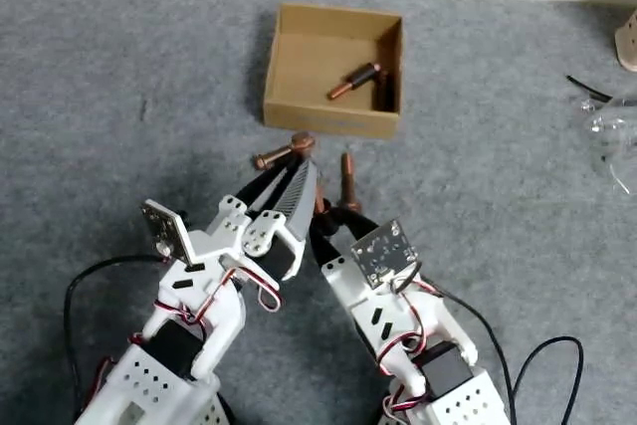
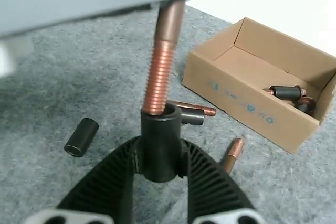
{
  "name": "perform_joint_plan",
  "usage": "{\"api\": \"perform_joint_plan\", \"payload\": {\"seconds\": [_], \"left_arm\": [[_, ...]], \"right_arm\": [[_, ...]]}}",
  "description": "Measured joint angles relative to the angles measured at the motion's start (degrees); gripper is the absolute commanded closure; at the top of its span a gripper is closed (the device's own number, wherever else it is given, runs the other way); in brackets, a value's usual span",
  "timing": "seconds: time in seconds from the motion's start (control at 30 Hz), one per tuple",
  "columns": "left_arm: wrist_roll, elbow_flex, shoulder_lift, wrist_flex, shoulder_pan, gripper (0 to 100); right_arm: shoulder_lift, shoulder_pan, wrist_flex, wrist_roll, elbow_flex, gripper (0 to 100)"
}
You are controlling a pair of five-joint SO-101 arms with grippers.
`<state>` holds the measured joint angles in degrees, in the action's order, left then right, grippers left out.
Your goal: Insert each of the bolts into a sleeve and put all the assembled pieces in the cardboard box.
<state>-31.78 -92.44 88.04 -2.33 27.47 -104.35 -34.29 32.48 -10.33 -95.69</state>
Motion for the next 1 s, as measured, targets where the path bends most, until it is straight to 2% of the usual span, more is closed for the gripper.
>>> {"api": "perform_joint_plan", "payload": {"seconds": [0.5,0.7,0.83,1.0], "left_arm": [[-0.1,0.0,0.0,0.0,0.0,99],[-0.2,3.6,-9.1,-0.9,0.0,99],[-0.2,5.0,-16.6,-5.6,0.0,99],[-0.2,3.8,-17.6,-10.7,0.1,99]], "right_arm": [[0.0,0.0,0.0,0.0,0.0,99.5],[0.0,-0.3,0.0,0.0,0.0,99.5],[0.0,-0.3,0.0,0.0,0.0,99.5],[0.0,-0.3,0.0,0.0,0.0,99.5]]}}
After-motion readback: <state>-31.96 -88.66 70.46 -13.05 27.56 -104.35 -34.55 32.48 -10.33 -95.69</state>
